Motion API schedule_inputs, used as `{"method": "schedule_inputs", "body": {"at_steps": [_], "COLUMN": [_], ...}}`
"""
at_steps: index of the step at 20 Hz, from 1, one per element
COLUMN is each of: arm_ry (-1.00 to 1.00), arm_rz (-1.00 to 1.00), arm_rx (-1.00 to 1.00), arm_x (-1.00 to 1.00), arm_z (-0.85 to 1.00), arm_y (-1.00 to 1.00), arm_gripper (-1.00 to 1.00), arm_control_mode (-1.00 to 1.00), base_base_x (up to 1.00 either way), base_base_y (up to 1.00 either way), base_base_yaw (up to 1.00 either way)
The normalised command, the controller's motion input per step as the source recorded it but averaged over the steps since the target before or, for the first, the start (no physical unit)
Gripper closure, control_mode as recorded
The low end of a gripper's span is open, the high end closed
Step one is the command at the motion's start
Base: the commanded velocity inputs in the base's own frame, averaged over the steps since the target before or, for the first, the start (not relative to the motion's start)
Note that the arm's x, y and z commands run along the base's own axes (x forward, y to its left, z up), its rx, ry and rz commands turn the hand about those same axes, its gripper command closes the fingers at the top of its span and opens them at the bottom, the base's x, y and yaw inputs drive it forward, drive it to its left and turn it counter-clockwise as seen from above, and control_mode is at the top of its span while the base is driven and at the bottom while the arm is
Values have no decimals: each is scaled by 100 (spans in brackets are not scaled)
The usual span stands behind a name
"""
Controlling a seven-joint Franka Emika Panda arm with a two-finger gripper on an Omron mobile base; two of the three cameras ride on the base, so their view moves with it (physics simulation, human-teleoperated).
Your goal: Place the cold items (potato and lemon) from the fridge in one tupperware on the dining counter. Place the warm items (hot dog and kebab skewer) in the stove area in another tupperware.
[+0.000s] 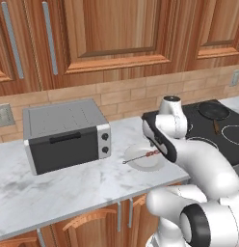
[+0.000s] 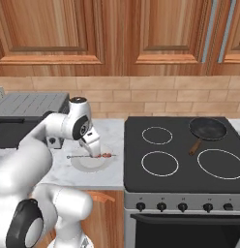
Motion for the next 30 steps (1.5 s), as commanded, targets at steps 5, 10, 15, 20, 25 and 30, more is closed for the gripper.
{"method": "schedule_inputs", "body": {"at_steps": [5, 10, 15, 20, 25, 30], "arm_ry": [6, 16, 9, 2, 7, 11], "arm_rz": [-32, -21, -10, 0, 0, 0], "arm_rx": [0, 0, 0, 2, 1, 1], "arm_x": [99, 67, 33, 8, 10, 15], "arm_z": [-40, -24, -25, -40, -70, -56], "arm_y": [-19, -4, 6, 0, 0, 0], "arm_gripper": [-100, -100, -100, -100, -100, -100], "arm_control_mode": [-100, -100, -100, -100, -100, -100], "base_base_x": [0, 0, 0, 0, 0, 0], "base_base_y": [0, 0, 0, 0, 0, 0], "base_base_yaw": [0, 0, 0, 0, 0, 0]}}
